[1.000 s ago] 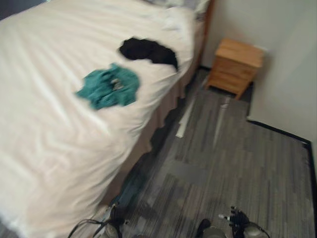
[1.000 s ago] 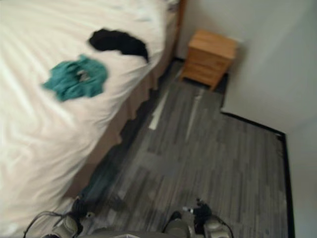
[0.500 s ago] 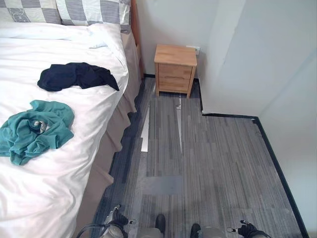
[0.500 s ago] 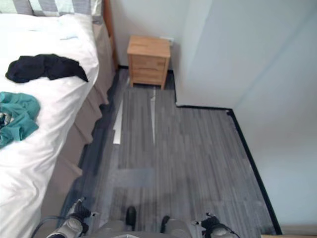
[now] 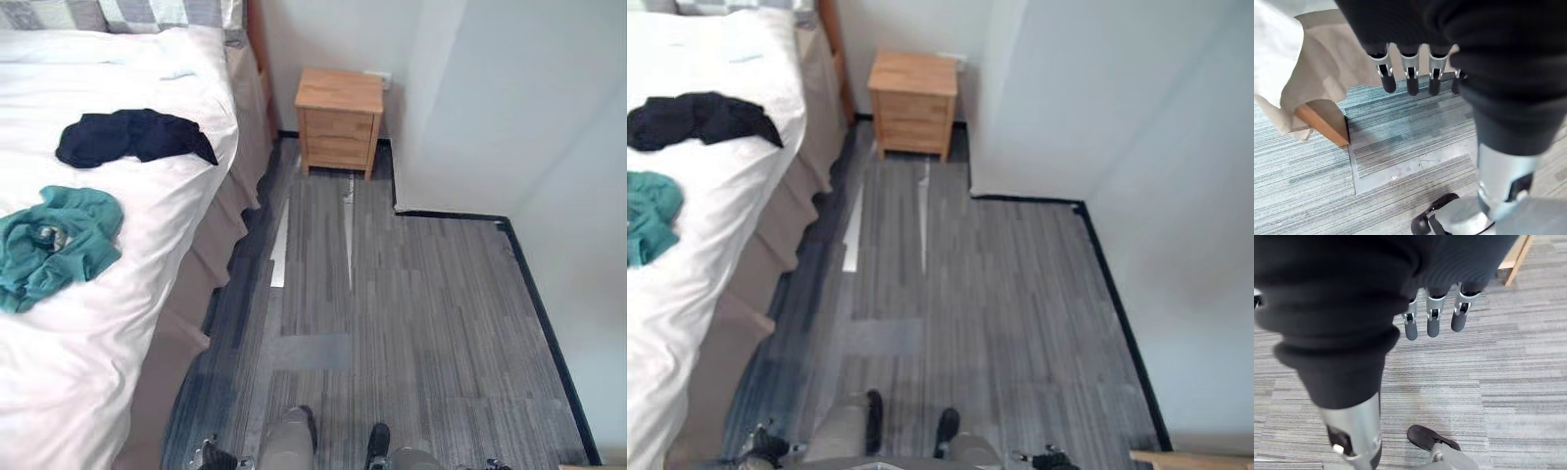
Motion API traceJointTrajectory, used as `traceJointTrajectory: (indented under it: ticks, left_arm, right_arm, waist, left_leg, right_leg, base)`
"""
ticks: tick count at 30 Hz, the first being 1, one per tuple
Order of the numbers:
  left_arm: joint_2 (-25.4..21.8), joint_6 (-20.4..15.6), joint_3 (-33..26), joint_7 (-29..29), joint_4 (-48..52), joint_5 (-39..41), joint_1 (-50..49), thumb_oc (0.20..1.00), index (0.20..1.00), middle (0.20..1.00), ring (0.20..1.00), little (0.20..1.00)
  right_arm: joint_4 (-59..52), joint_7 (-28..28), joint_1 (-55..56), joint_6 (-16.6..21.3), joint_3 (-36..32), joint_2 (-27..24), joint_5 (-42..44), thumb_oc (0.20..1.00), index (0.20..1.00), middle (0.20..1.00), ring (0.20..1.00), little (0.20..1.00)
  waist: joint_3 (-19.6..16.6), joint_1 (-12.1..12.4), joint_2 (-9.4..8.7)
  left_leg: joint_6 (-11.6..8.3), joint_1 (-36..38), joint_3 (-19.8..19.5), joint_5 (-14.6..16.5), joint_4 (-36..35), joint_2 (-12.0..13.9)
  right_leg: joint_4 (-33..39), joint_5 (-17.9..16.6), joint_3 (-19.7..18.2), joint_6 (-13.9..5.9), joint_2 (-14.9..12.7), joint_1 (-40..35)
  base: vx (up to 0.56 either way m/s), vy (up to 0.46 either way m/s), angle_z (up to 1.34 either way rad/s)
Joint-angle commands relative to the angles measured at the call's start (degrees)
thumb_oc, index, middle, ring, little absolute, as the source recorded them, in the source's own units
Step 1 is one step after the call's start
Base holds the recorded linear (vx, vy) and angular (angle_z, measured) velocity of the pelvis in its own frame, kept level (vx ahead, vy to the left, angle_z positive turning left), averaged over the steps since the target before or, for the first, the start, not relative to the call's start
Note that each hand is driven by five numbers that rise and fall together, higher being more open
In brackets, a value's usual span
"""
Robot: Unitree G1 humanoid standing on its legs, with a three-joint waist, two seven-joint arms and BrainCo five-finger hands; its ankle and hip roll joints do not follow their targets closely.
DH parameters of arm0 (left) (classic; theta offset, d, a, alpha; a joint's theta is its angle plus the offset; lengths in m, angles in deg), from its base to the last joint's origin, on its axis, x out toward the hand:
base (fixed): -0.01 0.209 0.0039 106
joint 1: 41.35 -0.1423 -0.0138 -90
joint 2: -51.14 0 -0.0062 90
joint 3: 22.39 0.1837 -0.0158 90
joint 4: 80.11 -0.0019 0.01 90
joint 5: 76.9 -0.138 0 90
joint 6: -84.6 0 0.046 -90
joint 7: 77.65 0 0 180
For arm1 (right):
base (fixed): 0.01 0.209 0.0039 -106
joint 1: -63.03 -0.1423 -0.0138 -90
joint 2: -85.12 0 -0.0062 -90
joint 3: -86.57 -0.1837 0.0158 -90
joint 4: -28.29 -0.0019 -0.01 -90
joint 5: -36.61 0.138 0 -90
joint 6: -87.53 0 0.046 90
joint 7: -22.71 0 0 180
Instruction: Tidy up the quilt and then pick up the clothes from the bed and put them into the laundry hamper.
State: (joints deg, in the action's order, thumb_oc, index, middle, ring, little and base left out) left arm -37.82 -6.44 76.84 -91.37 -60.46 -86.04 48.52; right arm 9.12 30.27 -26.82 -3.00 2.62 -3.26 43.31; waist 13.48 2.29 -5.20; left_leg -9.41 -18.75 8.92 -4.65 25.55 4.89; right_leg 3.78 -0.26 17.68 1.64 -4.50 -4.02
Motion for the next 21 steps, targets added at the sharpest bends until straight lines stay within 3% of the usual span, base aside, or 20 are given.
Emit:
traceJointTrajectory:
  ticks: [1, 2, 5, 6, 7, 8, 9, 10, 11, 12, 13, 14, 15, 17, 18, 19, 20, 21]
  left_arm:
    - [-0.1, -0.6, 1.3, -0.8, 2.3, 0.4, 1.0, 1.000, 1.000, 1.000, 1.000, 1.000]
    - [0.1, -0.3, 1.8, -0.3, 2.1, -1.0, 0.6, 1.000, 1.000, 1.000, 1.000, 1.000]
    - [-0.3, 0.2, 3.2, 0.3, 2.0, -3.1, 0.3, 1.000, 1.000, 1.000, 1.000, 1.000]
    - [-0.5, 0.6, 3.3, 0.7, 0.7, -3.3, 0.3, 1.000, 1.000, 1.000, 1.000, 1.000]
    - [-0.4, 0.6, 3.3, 0.7, 0.7, -3.3, 0.3, 1.000, 1.000, 1.000, 1.000, 1.000]
    - [-0.9, 0.9, 3.9, 1.0, 0.4, -3.5, 1.1, 1.000, 1.000, 1.000, 1.000, 1.000]
    - [-1.2, 1.3, 4.2, 1.2, 0.2, -4.6, 1.0, 1.000, 1.000, 1.000, 1.000, 1.000]
    - [-1.2, 1.3, 4.2, 1.2, 0.2, -4.6, 1.0, 1.000, 1.000, 1.000, 1.000, 1.000]
    - [-2.3, 1.8, 5.5, 1.1, 0.5, -6.0, 1.6, 1.000, 1.000, 1.000, 1.000, 1.000]
    - [-2.9, 1.8, 5.9, 1.2, 0.6, -6.5, 2.0, 1.000, 1.000, 1.000, 1.000, 1.000]
    - [-2.9, 1.8, 5.9, 1.2, 0.6, -6.5, 2.0, 1.000, 1.000, 1.000, 1.000, 1.000]
    - [-3.4, 1.9, 6.5, 1.3, 0.7, -7.5, 2.6, 1.000, 1.000, 1.000, 1.000, 1.000]
    - [-3.6, 1.8, 6.7, 1.3, 1.2, -7.9, 2.9, 1.000, 1.000, 1.000, 1.000, 1.000]
    - [-4.0, 1.6, 7.3, 1.0, 1.6, -9.3, 3.7, 1.000, 1.000, 1.000, 1.000, 1.000]
    - [-4.0, 1.6, 7.3, 1.0, 1.6, -9.3, 3.7, 1.000, 1.000, 1.000, 1.000, 1.000]
    - [-4.3, 1.4, 7.5, 0.5, 1.7, -10.2, 4.3, 1.000, 1.000, 1.000, 1.000, 1.000]
    - [-4.6, 1.1, 7.4, -0.4, 2.0, -11.5, 5.4, 1.000, 1.000, 1.000, 1.000, 1.000]
    - [-4.6, 1.1, 7.4, -0.4, 2.0, -11.5, 5.4, 1.000, 1.000, 1.000, 1.000, 1.000]
  right_arm:
    - [-2.4, 0.9, -1.4, 0.1, 0.1, -5.0, -1.2, 1.000, 1.000, 1.000, 1.000, 1.000]
    - [-2.2, 1.1, -1.3, 0.2, -0.1, -5.0, -1.6, 1.000, 1.000, 1.000, 1.000, 1.000]
    - [-2.1, 1.4, -1.3, 0.2, -0.2, -4.8, -2.2, 1.000, 1.000, 1.000, 1.000, 1.000]
    - [-1.6, 1.3, -1.7, 0.4, 0.4, -4.2, -3.2, 1.000, 1.000, 1.000, 1.000, 1.000]
    - [-1.6, 1.3, -1.8, 0.4, 0.4, -4.2, -3.2, 1.000, 1.000, 1.000, 1.000, 1.000]
    - [-1.7, 2.0, -2.4, 0.7, 0.0, -3.5, -2.7, 1.000, 1.000, 1.000, 1.000, 1.000]
    - [-2.0, 1.7, -2.1, 0.3, -0.1, -3.1, -2.9, 1.000, 1.000, 1.000, 1.000, 1.000]
    - [-2.0, 1.7, -2.1, 0.3, -0.1, -3.1, -2.9, 1.000, 1.000, 1.000, 1.000, 1.000]
    - [-3.1, 1.8, -2.8, 0.3, -0.1, -2.9, -2.6, 1.000, 1.000, 1.000, 1.000, 1.000]
    - [-3.7, 1.8, -3.2, 0.3, -0.2, -2.9, -2.7, 1.000, 1.000, 1.000, 1.000, 1.000]
    - [-3.8, 1.8, -3.2, 0.3, -0.2, -2.9, -2.7, 1.000, 1.000, 1.000, 1.000, 1.000]
    - [-4.8, 2.0, -3.5, 0.3, 0.0, -2.8, -2.7, 1.000, 1.000, 1.000, 1.000, 1.000]
    - [-5.2, 2.0, -3.4, 0.4, 0.0, -2.9, -2.5, 1.000, 1.000, 1.000, 1.000, 1.000]
    - [-6.1, 2.2, -3.1, 0.6, 0.2, -2.7, -2.4, 1.000, 1.000, 1.000, 1.000, 1.000]
    - [-6.1, 2.2, -3.1, 0.6, 0.2, -2.7, -2.4, 1.000, 1.000, 1.000, 1.000, 1.000]
    - [-5.9, 2.5, -2.9, 0.8, 0.2, -2.6, -2.6, 1.000, 1.000, 1.000, 1.000, 1.000]
    - [-6.0, 2.8, -2.5, 0.8, -0.1, -2.4, -2.5, 1.000, 1.000, 1.000, 1.000, 1.000]
    - [-6.0, 2.8, -2.5, 0.8, -0.1, -2.4, -2.5, 1.000, 1.000, 1.000, 1.000, 1.000]
  waist:
    - [1.2, 1.7, 2.68]
    - [0.2, 2.6, 3.80]
    - [0.1, 3.6, 2.86]
    - [-0.7, 4.5, 2.68]
    - [-0.8, 4.5, 2.78]
    - [-0.8, 4.8, 0.80]
    - [-0.4, 4.2, 0.37]
    - [-0.4, 4.2, 0.37]
    - [0.7, 1.9, 1.32]
    - [1.1, 1.1, 2.28]
    - [1.0, 1.1, 2.39]
    - [1.8, -1.1, 3.74]
    - [2.3, -2.1, 4.11]
    - [2.5, -3.8, 4.24]
    - [2.5, -3.9, 4.38]
    - [2.2, -4.6, 4.18]
    - [1.9, -6.1, 4.45]
    - [1.9, -6.1, 4.40]
  left_leg:
    - [3.85, 4.2, 3.7, 3.4, -10.8, -0.7]
    - [3.53, 3.9, 6.3, -0.4, -21.6, 0.3]
    - [3.74, 2.3, 7.1, -1.4, -26.4, 0.9]
    - [5.16, 3.5, 4.2, -2.9, -26.4, 0.2]
    - [5.14, 3.4, 4.2, -2.9, -26.3, 0.4]
    - [7.23, 4.2, 4.3, -1.9, -24.0, -1.7]
    - [8.41, 6.1, 5.1, -0.4, -23.6, -2.4]
    - [8.41, 6.1, 5.1, -0.4, -23.6, -2.4]
    - [10.19, 11.0, 6.0, 2.2, -24.0, -2.3]
    - [10.62, 13.8, 5.9, 3.1, -24.9, -1.9]
    - [10.59, 13.7, 6.0, 3.0, -25.0, -1.8]
    - [10.51, 19.0, 5.3, 4.4, -27.5, -2.1]
    - [10.19, 20.7, 4.8, 4.9, -28.0, -2.2]
    - [8.73, 24.3, 3.9, 6.9, -29.2, -2.5]
    - [8.67, 24.3, 3.8, 6.8, -29.2, -2.3]
    - [7.71, 26.2, 3.0, 8.0, -29.9, -2.6]
    - [5.94, 28.9, 2.2, 10.1, -30.3, -1.7]
    - [5.95, 28.8, 2.2, 10.1, -30.3, -1.7]
  right_leg:
    - [-1.9, 7.4, -2.9, -7.33, -1.5, -4.2]
    - [-1.5, 8.7, -2.5, -8.17, -0.6, -6.2]
    - [-2.1, 10.7, -2.1, -8.78, -0.9, -9.8]
    - [-6.1, 12.1, -3.8, -9.06, -0.4, -10.9]
    - [-6.0, 12.0, -3.9, -9.02, -0.3, -10.8]
    - [-16.9, 7.5, -5.0, -11.51, -1.7, -8.5]
    - [-24.0, 2.4, -5.5, -13.55, -3.5, -5.8]
    - [-24.0, 2.4, -5.5, -13.55, -3.5, -5.8]
    - [-37.2, -6.3, -6.6, -14.84, -6.0, 0.9]
    - [-41.5, -7.1, -5.7, -14.70, -7.3, 4.4]
    - [-41.4, -7.2, -5.7, -14.63, -7.2, 4.6]
    - [-39.7, -3.2, -3.8, -12.69, -7.7, 9.9]
    - [-36.8, -1.9, -3.2, -12.40, -7.4, 11.4]
    - [-24.4, 0.1, -1.9, -11.50, -6.7, 13.8]
    - [-23.8, -0.3, -1.6, -11.41, -6.4, 13.5]
    - [-15.2, -0.5, -1.7, -11.75, -6.5, 14.3]
    - [-3.6, -3.8, -3.5, -13.40, -6.8, 15.4]
    - [-3.3, -4.0, -3.5, -13.40, -6.9, 15.4]
  base:
    - [0.54, 0.141, -0.34]
    - [0.55, 0.140, -0.39]
    - [0.68, 0.156, 0.01]
    - [0.46, 0.130, -0.10]
    - [0.79, 0.252, -0.42]
    - [0.50, 0.195, -0.55]
    - [0.51, 0.195, -0.67]
    - [0.53, 0.261, -0.64]
    - [0.54, 0.271, -0.39]
    - [0.54, 0.270, -0.31]
    - [0.60, 0.200, -0.24]
    - [0.60, 0.133, -0.21]
    - [0.82, 0.130, 0.00]
    - [0.52, -0.045, 0.15]
    - [0.47, -0.120, 0.11]
    - [0.67, -0.183, 0.16]
    - [0.67, -0.180, 0.23]
    - [0.86, -0.218, 0.48]
